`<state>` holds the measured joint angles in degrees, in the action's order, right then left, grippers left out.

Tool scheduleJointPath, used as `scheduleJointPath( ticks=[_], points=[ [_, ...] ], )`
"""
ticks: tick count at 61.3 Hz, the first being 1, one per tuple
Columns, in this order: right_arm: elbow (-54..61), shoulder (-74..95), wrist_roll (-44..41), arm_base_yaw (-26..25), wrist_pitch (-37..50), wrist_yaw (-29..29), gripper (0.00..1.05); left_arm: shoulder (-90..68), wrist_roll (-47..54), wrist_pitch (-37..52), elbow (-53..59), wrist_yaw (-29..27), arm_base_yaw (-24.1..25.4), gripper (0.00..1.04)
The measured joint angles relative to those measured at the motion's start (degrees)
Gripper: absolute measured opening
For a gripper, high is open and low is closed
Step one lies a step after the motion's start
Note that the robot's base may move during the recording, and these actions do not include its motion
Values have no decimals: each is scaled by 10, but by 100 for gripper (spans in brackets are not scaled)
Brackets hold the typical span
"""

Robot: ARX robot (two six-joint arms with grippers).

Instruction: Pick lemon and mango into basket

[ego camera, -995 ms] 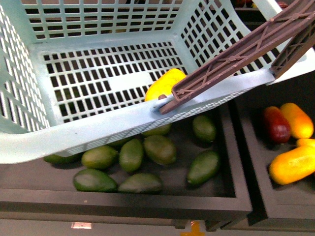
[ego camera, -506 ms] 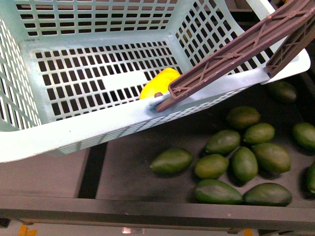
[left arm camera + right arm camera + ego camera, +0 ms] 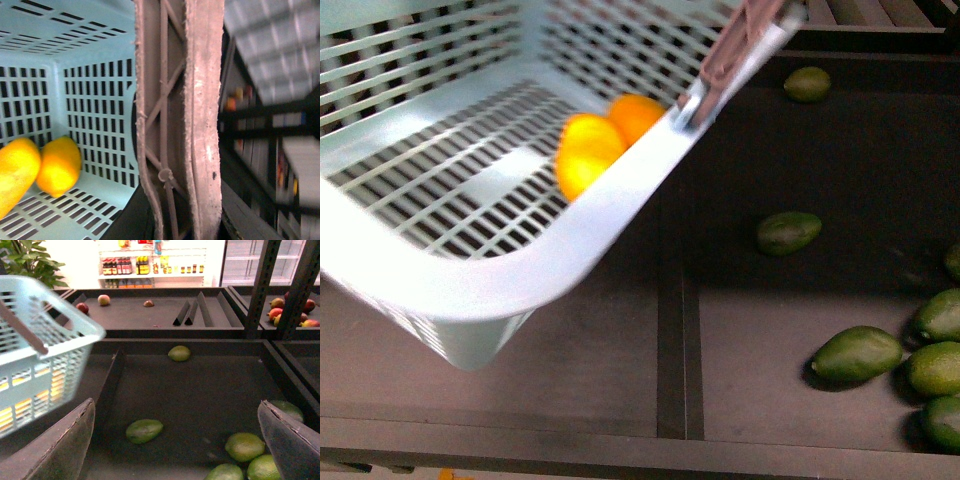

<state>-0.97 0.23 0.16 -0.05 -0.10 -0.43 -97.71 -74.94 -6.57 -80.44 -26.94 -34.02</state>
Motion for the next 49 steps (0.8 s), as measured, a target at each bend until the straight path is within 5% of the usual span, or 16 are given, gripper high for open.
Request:
scheduleJointPath(
  ticks=[5, 28, 49],
  points=[
    [0, 0, 0, 0, 0, 2, 96, -11, -71, 26, 7, -64, 30, 16],
    [0, 0, 0, 0, 0, 4, 96, -162, -160, 85, -5, 74, 144, 14],
    [0, 0, 0, 0, 0, 4, 96, -215, -175, 226, 24, 95, 184, 14]
  ],
)
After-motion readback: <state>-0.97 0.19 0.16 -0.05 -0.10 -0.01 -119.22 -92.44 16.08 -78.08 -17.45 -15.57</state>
